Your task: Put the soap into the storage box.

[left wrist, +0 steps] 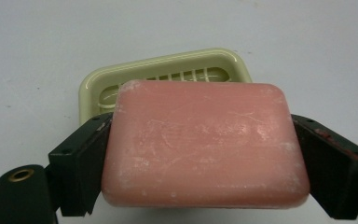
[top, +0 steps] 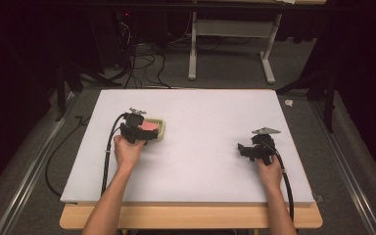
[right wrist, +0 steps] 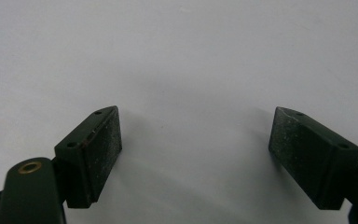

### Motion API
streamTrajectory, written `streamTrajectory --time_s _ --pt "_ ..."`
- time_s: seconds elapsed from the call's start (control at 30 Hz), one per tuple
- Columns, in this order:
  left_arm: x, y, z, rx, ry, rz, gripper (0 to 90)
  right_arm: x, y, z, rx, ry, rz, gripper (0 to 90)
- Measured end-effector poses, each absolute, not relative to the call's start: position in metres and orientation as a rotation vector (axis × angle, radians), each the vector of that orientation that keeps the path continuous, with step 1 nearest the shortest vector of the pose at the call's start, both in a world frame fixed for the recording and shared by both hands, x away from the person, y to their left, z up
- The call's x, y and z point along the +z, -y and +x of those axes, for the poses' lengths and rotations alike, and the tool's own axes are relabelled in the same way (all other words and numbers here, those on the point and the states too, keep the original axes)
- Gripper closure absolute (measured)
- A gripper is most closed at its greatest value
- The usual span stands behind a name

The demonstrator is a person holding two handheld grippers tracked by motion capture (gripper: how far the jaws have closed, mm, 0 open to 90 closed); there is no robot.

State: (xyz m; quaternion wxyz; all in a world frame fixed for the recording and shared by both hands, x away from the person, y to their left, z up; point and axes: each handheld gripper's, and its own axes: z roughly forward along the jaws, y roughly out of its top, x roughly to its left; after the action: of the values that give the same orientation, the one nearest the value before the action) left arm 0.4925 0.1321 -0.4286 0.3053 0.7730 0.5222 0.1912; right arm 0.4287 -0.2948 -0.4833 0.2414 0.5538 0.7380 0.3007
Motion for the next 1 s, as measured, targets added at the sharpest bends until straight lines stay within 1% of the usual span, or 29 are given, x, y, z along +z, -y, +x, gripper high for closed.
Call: streamTrajectory --time_s 0.5,0.77,1.0 --pt "-0.445 -0.129 0.513 0.486 -1.472 2.020 13.8 -0.483 0.295 0.429 0.823 -2.018 1.513 17.8" --pt "-0.447 -0.130 0.516 0.483 -1.483 2.001 13.8 -0.483 0.295 0.429 0.822 -2.018 1.512 17.8" --pt "-0.449 -0.127 0.516 0.518 -1.475 1.992 13.7 -0.483 0.295 0.429 0.822 -2.017 1.513 17.8"
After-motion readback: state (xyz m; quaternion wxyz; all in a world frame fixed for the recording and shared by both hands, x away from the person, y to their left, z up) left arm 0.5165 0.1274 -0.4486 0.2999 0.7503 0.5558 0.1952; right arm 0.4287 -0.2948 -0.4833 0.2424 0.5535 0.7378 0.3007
